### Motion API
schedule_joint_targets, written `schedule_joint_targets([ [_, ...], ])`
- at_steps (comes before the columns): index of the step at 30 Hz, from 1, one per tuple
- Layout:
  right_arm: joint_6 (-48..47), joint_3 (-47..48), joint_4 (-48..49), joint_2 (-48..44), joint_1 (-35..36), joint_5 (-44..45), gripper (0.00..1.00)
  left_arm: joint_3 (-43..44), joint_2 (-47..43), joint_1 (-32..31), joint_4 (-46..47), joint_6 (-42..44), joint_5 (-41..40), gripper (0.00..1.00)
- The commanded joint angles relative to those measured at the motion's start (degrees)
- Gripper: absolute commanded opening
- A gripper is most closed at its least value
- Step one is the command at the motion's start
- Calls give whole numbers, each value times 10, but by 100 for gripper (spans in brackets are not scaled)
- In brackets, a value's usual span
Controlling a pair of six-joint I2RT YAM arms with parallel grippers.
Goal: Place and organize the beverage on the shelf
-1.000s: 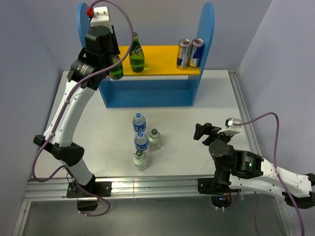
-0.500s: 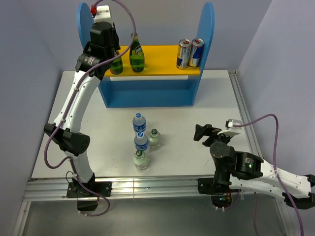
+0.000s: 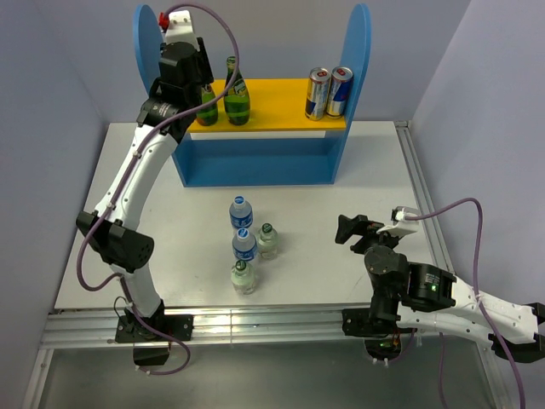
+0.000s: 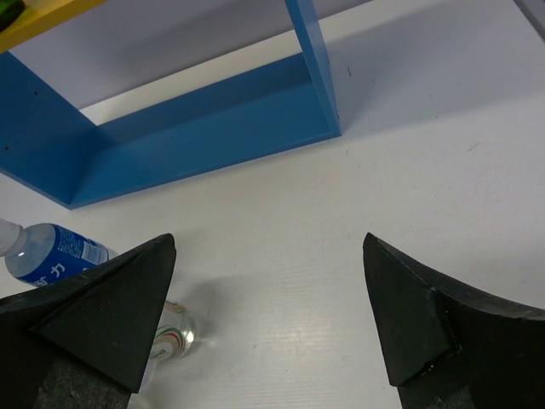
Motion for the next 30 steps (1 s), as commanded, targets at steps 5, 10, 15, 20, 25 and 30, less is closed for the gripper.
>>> schedule_joint_targets([
  [5, 11, -4, 8, -3, 4, 8, 97, -50, -52, 0, 76, 2, -2, 81],
  [10, 15, -4, 1, 0, 4, 9, 97, -54, -56, -1, 70, -1, -8, 99],
  [15, 23, -2, -5, 5, 4, 10, 97, -76, -92, -4, 48, -13, -6, 99],
  [20, 28, -1, -10, 7, 4, 18, 97, -158, -154, -6, 49, -20, 6, 99],
  [25, 33, 1, -14, 9, 4, 21, 97, -206, -199, -10, 14, -43, 18, 99],
  [30, 48, 2, -26, 15, 4, 29, 97, -298, -285, -54, -39, -91, -17, 99],
])
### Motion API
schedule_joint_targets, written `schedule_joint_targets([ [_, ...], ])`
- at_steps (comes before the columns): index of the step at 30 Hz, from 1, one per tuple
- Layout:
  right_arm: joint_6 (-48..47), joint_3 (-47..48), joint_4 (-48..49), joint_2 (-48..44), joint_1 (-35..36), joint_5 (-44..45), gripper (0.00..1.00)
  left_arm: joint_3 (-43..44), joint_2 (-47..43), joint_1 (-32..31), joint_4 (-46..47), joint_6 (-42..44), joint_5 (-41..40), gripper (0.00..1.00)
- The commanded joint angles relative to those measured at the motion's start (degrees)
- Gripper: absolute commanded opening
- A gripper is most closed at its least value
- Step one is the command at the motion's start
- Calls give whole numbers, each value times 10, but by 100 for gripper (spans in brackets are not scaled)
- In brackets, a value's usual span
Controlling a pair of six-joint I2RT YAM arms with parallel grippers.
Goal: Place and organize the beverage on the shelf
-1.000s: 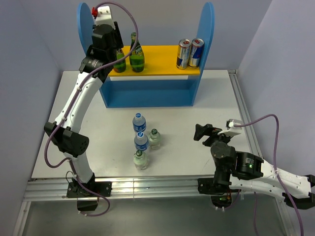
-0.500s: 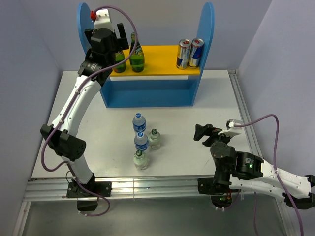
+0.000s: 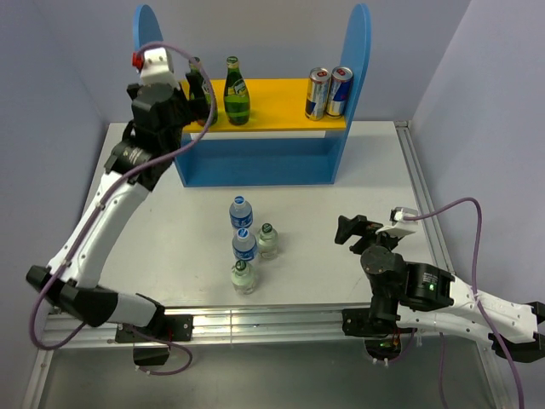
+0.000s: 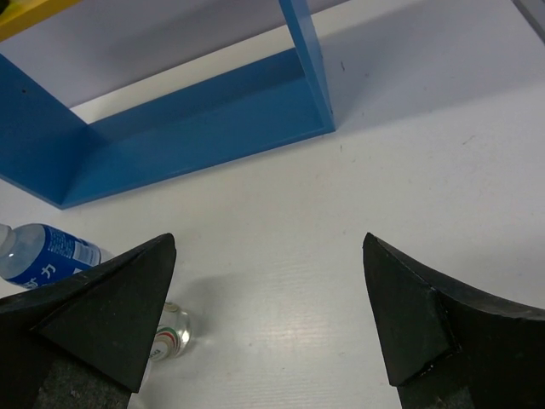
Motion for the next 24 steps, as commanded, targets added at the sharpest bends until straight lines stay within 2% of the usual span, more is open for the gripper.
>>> schedule_joint_targets([
  [1, 28, 2, -13, 8, 4, 26, 97, -79, -78, -43, -39, -47, -18, 99],
  [2, 30, 1, -14, 7, 4, 26, 97, -152, -125, -77, -20, -50, -35, 99],
  [5, 25, -1, -8, 4, 4, 25, 97, -282, -202, -148, 0, -84, -64, 99],
  [8, 16, -1, 1, 7, 4, 24, 97, -389, -260, -173, 18, -124, -53, 99],
  [11, 14, 2, 1, 19, 4, 25, 97, -456, -289, -176, 46, -146, -29, 99],
  [17, 25, 4, -12, 27, 4, 25, 97, -537, -297, -176, 95, -163, 15, 99],
  [24, 26, 2, -9, 27, 4, 26, 97, -574, -288, -177, 137, -169, 51, 99],
])
